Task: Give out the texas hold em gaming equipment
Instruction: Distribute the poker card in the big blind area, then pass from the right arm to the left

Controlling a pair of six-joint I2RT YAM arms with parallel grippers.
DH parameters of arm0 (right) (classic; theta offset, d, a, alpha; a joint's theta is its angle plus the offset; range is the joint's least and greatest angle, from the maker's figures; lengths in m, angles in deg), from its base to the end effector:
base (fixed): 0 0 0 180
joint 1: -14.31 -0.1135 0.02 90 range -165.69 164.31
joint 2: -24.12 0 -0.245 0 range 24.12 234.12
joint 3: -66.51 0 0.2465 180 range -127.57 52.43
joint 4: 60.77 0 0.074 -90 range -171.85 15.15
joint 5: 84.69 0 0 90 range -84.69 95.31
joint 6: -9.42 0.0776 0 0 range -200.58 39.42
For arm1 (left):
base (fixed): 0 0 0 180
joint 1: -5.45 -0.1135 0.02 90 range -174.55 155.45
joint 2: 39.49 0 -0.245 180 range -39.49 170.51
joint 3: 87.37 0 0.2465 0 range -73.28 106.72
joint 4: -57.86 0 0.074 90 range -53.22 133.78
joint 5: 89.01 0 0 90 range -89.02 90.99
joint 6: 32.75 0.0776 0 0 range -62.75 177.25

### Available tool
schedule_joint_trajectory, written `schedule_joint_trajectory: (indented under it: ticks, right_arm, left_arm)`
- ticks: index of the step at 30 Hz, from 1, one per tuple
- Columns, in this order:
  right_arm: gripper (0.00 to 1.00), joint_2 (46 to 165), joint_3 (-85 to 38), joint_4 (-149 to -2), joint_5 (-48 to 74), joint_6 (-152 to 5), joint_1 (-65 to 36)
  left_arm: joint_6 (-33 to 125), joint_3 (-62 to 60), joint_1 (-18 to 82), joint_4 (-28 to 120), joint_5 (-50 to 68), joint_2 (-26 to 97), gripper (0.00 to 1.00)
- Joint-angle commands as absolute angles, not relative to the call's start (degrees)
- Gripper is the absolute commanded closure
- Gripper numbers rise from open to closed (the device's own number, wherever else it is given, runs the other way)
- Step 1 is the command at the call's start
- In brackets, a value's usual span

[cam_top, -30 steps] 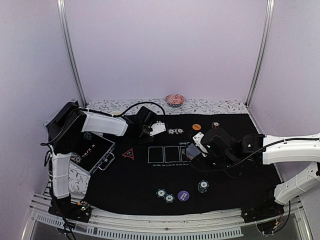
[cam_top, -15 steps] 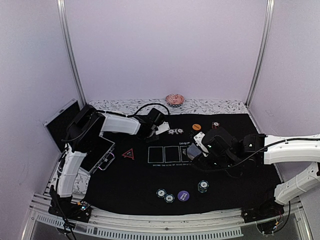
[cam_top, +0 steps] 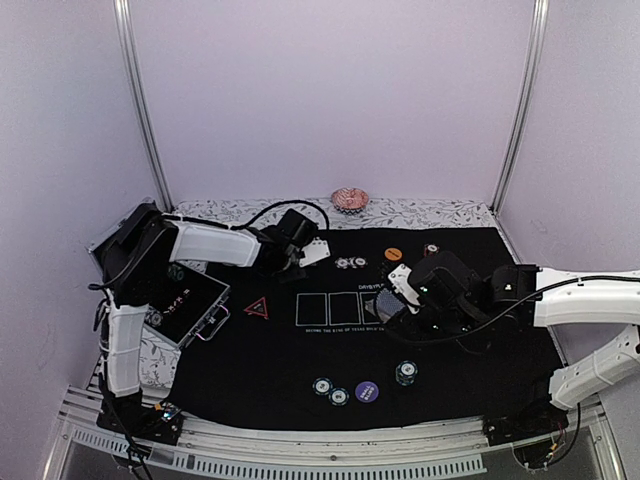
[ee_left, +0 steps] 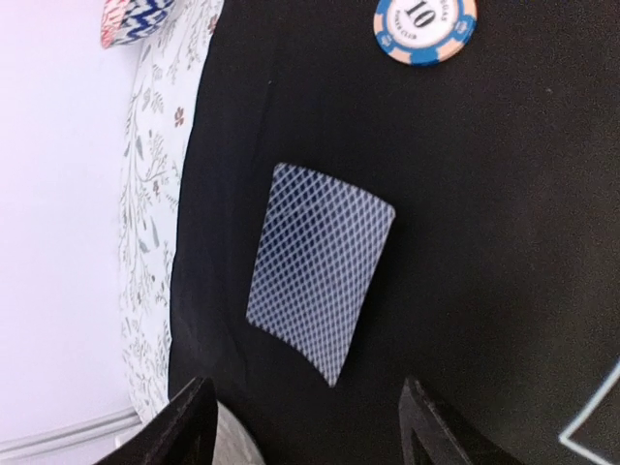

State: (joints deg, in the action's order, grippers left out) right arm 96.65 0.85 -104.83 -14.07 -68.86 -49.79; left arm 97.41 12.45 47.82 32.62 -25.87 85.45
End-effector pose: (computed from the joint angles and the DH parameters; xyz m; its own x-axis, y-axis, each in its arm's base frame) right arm 0.1472 0.2442 0.2034 -0.4859 -0.5619 -0.6695 -0.6726 0.7295 -0.1242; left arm 0.3745 -0.2941 0.0994 -0.1844 0.9470 -0.2632 0.6636 0.3175 0.6773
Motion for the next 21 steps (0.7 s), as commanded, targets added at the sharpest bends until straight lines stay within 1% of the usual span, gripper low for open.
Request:
schedule_joint_trajectory:
  ticks: [1,3,5,7,8,10,13,15,16,18,21]
  right_arm:
    - [0.51,95.6,-1.9,-106.1,-13.9,-71.3,-49.6]
    - [0.51,96.0,-2.7,-106.6,-13.9,-72.3,-49.6]
    - [0.51,97.0,-4.0,-107.0,-13.5,-73.6,-49.6]
    - [0.51,98.2,-5.2,-106.9,-13.0,-74.9,-49.7]
    - [0.51,98.7,-5.5,-106.5,-12.6,-76.0,-49.7]
    - [0.51,99.7,-6.1,-105.1,-11.3,-77.8,-49.8]
    - [0.51,100.4,-6.4,-101.7,-9.7,-80.8,-50.6]
    - [0.51,100.5,-6.5,-98.1,-9.2,-83.7,-51.5]
    - [0.51,100.5,-6.3,-96.4,-9.0,-84.7,-52.1]
    - [0.50,100.6,-5.4,-91.9,-8.9,-88.4,-53.2]
    - [0.51,101.7,-4.2,-84.9,-8.9,-93.5,-54.5]
  left_arm:
    - [92.9,6.8,49.2,34.7,-26.4,74.9,0.33]
    - [89.1,4.2,50.6,34.6,-29.6,69.4,0.32]
    - [85.0,0.3,52.6,33.4,-31.8,64.3,0.27]
    - [79.1,-2.6,54.4,29.9,-29.5,58.9,0.20]
    - [75.2,-3.5,54.7,27.8,-26.6,56.3,0.17]
    - [65.1,-4.9,54.8,24.0,-18.3,51.4,0.14]
    - [55.6,-9.1,54.9,24.7,-1.3,43.9,0.03]
    - [50.1,-14.0,54.9,28.0,8.8,38.9,0.02]
    - [47.1,-16.4,54.9,30.2,11.7,36.0,0.02]
    - [41.4,-22.6,54.8,35.2,16.0,29.9,0.02]
    - [34.4,-28.5,54.8,41.0,21.3,24.1,0.03]
